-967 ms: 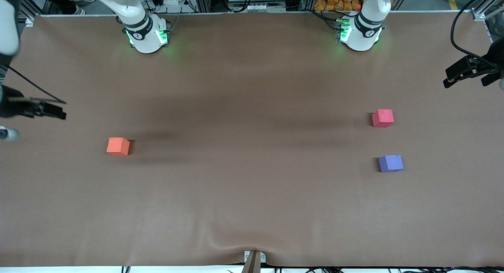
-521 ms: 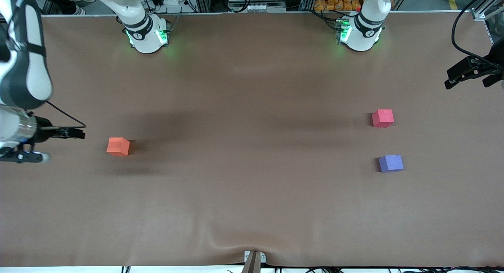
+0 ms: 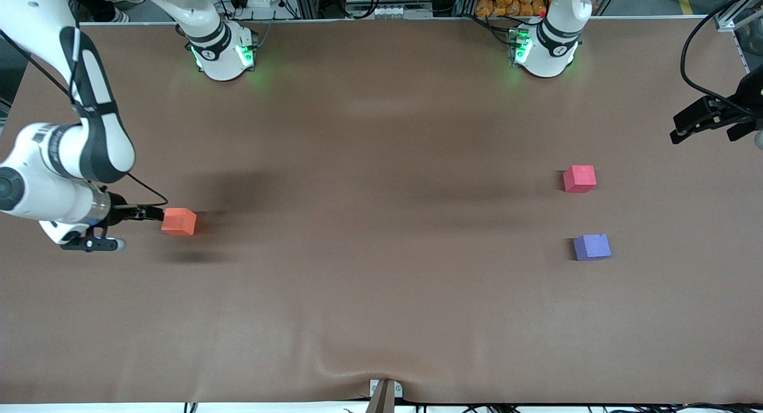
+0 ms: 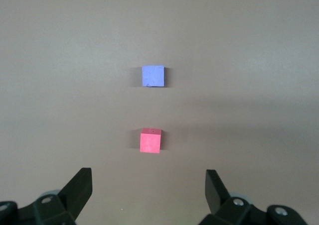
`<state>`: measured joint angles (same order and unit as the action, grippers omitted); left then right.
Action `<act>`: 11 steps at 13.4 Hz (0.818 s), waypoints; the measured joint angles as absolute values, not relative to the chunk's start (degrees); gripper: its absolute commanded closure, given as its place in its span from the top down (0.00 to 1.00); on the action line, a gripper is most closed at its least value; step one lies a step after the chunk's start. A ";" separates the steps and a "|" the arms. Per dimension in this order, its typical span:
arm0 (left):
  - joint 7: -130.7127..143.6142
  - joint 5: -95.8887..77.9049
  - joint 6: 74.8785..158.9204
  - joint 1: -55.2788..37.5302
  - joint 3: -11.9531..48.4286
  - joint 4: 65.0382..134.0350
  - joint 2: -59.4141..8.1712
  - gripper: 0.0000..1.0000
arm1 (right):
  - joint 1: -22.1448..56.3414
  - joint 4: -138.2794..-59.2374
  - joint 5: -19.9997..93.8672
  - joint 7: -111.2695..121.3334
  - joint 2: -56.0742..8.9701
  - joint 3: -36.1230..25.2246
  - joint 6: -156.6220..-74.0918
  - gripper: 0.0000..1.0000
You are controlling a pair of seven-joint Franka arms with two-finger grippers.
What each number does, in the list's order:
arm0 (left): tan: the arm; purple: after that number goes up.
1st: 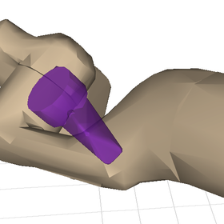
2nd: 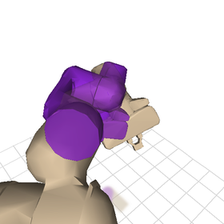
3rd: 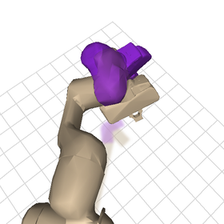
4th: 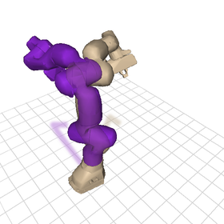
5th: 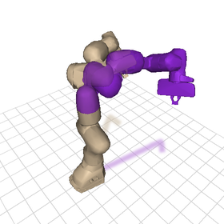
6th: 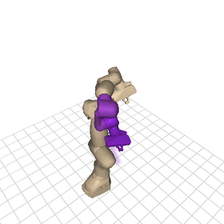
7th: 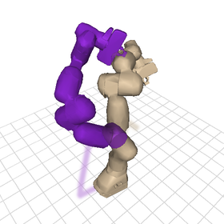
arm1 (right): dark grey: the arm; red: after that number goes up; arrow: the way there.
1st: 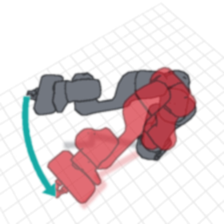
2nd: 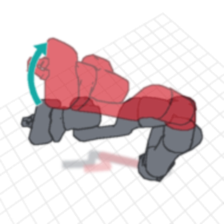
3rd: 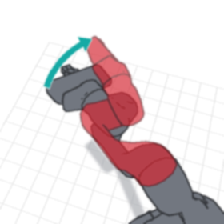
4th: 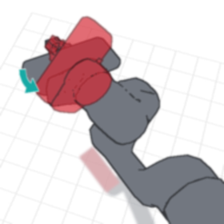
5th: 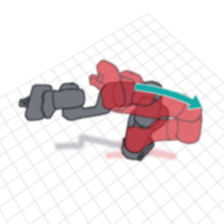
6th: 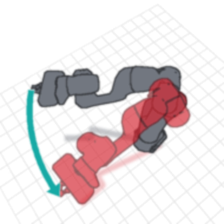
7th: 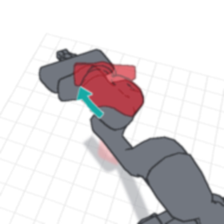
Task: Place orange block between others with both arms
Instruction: 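Reach the right gripper down over the orange cube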
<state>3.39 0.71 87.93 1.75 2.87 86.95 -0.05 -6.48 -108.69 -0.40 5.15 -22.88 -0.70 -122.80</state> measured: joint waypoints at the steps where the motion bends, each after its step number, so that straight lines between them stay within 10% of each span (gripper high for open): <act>1: 3.39 0.71 87.97 1.73 2.89 86.94 -0.06 1.00 | -6.38 -108.71 -0.40 5.15 -24.18 -0.57 -124.29 1.00; 11: 3.39 0.71 88.23 1.79 2.87 86.89 -0.06 1.00 | -5.21 -110.64 -0.40 5.11 -27.74 -0.24 -128.76 1.00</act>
